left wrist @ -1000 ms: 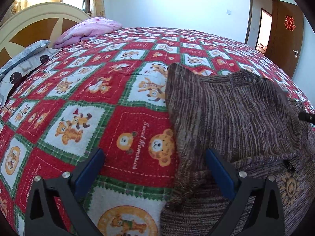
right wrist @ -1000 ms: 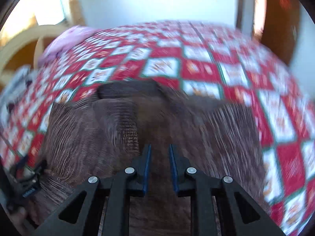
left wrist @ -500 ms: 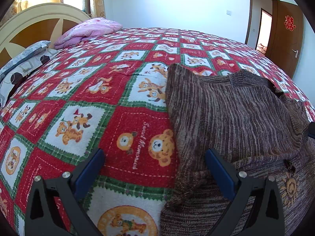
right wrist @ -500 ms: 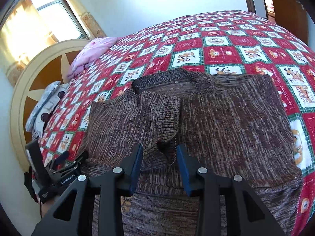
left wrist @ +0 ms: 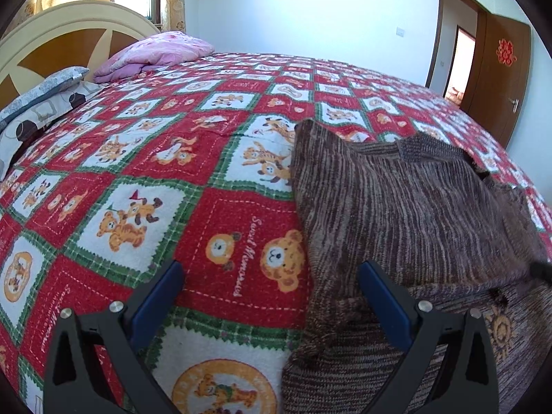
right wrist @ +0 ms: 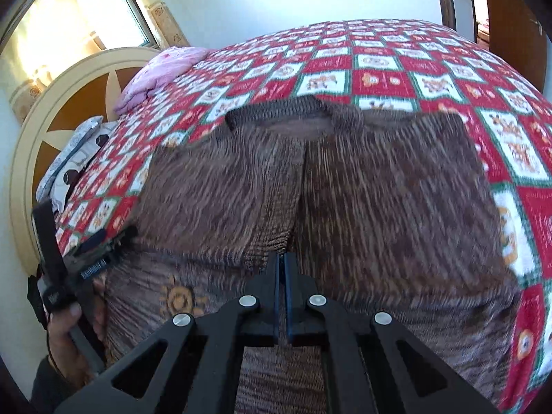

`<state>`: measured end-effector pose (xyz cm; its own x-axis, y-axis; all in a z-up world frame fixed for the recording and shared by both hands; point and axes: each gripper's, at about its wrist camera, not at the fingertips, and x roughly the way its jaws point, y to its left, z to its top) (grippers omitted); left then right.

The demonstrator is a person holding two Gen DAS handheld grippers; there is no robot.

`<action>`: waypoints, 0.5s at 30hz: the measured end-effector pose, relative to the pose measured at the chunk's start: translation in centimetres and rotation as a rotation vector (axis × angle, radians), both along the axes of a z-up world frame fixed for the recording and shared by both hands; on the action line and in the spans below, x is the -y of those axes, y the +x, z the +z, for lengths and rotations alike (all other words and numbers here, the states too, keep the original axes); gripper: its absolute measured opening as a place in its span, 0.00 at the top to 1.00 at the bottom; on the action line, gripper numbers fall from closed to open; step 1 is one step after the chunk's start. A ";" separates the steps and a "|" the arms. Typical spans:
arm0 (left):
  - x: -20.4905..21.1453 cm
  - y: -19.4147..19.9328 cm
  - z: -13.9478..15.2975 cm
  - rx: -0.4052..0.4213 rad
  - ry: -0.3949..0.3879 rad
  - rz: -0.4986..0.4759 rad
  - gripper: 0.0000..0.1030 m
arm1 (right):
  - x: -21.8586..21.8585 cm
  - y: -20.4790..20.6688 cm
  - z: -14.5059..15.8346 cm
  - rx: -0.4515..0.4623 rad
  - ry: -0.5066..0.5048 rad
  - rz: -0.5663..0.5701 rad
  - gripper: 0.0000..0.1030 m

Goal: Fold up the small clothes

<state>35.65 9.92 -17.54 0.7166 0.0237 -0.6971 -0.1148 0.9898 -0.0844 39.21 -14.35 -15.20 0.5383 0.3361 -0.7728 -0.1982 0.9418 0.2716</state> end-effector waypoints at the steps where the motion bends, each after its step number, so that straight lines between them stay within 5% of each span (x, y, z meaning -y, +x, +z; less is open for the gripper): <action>1: -0.1 -0.1 0.0 0.004 -0.008 0.001 0.00 | -0.1 -0.3 -0.4 -0.001 -0.004 0.004 0.98; 13: 0.2 0.2 -0.1 -0.004 0.009 0.005 0.00 | -0.4 -1.7 -0.2 0.047 -0.141 -0.010 0.95; 15: 0.1 0.1 -0.2 -0.003 0.009 0.005 0.00 | -0.3 -1.9 0.4 0.092 -0.194 -0.058 0.73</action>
